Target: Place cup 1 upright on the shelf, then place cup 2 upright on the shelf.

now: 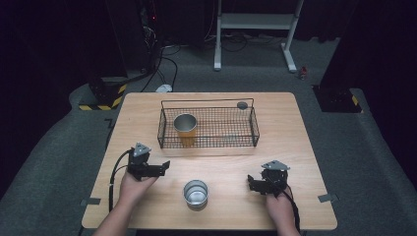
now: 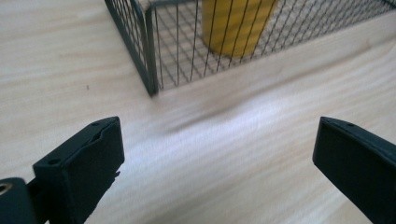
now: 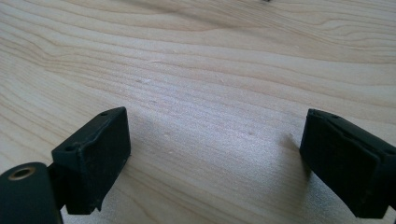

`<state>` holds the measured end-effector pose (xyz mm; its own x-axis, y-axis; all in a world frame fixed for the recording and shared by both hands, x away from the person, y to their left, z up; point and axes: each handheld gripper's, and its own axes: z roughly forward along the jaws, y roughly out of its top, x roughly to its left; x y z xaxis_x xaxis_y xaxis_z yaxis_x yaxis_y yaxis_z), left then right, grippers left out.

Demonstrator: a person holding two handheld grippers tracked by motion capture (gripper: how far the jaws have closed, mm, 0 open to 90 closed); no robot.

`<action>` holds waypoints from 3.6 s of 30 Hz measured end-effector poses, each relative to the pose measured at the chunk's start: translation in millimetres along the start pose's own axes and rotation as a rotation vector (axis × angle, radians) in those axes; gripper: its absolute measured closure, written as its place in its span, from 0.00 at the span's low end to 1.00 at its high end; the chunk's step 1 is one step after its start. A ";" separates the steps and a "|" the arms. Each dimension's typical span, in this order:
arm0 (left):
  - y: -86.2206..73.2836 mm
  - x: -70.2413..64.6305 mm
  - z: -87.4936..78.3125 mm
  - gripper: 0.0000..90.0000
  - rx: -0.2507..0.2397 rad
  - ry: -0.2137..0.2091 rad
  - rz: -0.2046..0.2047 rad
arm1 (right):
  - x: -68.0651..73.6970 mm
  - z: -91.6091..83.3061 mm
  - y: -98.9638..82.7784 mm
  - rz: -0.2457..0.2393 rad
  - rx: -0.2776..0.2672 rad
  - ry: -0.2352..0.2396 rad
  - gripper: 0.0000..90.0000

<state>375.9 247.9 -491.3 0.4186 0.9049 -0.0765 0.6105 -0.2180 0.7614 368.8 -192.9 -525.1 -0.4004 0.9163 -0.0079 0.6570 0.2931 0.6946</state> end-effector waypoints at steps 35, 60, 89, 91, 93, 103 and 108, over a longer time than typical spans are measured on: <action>-54.1 4.2 -4.8 0.01 0.089 0.051 0.065 | -0.2 -0.2 -0.3 -0.003 0.000 0.000 0.09; -54.3 4.0 -4.6 0.01 0.088 0.051 0.061 | 20.3 -32.7 11.2 -0.054 -0.144 0.095 0.14; -54.7 4.0 -4.8 0.01 0.082 0.057 0.061 | 56.6 -44.1 44.2 -0.133 -0.208 0.194 0.14; -54.7 4.1 -4.8 0.01 0.084 0.057 0.061 | 58.9 -43.2 43.8 -0.136 -0.205 0.203 0.14; -54.7 4.0 -4.8 0.01 0.086 0.058 0.059 | 59.9 -43.0 43.9 -0.136 -0.206 0.205 0.14; -55.3 4.0 -5.2 0.01 0.082 0.065 0.053 | 69.3 -54.3 47.0 -0.153 -0.240 0.246 0.14; -55.2 4.1 -5.2 0.01 0.083 0.067 0.050 | 78.6 -60.5 49.2 -0.173 -0.253 0.276 0.14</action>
<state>340.4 265.5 -530.3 0.4057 0.9140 0.0061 0.6448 -0.2909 0.7068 331.0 -123.0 -448.0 -0.6698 0.7419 0.0294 0.4013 0.3284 0.8550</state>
